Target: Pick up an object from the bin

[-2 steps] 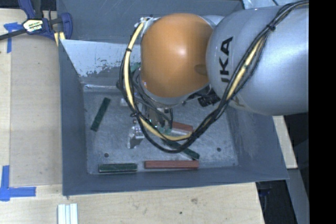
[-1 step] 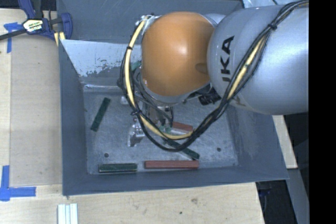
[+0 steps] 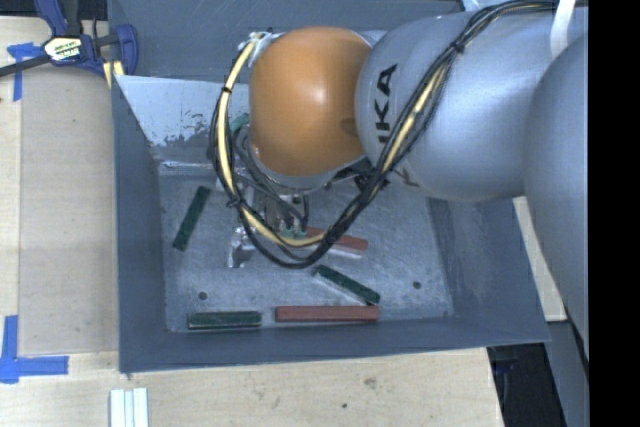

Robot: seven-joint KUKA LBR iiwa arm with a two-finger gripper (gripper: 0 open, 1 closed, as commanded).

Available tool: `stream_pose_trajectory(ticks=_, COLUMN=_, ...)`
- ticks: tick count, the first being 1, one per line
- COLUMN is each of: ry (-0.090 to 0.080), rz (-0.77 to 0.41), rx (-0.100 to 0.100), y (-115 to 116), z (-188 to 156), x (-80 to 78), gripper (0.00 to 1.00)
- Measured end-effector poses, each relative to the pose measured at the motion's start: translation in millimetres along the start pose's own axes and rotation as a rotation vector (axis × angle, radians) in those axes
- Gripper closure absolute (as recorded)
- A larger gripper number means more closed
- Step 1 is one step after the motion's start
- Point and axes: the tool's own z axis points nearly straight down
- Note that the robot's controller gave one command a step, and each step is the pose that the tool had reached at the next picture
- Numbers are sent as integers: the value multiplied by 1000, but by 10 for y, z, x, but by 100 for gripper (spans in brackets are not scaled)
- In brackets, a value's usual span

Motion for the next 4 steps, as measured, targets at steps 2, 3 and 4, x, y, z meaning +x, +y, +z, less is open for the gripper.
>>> stream_pose_trajectory(ticks=2, ry=6, rz=-166, rx=2, y=225, z=570, x=-466, gripper=0)
stream_pose_trajectory(ticks=3, ry=7, rz=-447, rx=-1, y=50, z=993, x=-456, gripper=0)
stream_pose_trajectory(ticks=4, ry=-16, rz=-555, rx=-5, y=145, z=1162, x=-1041, gripper=100)
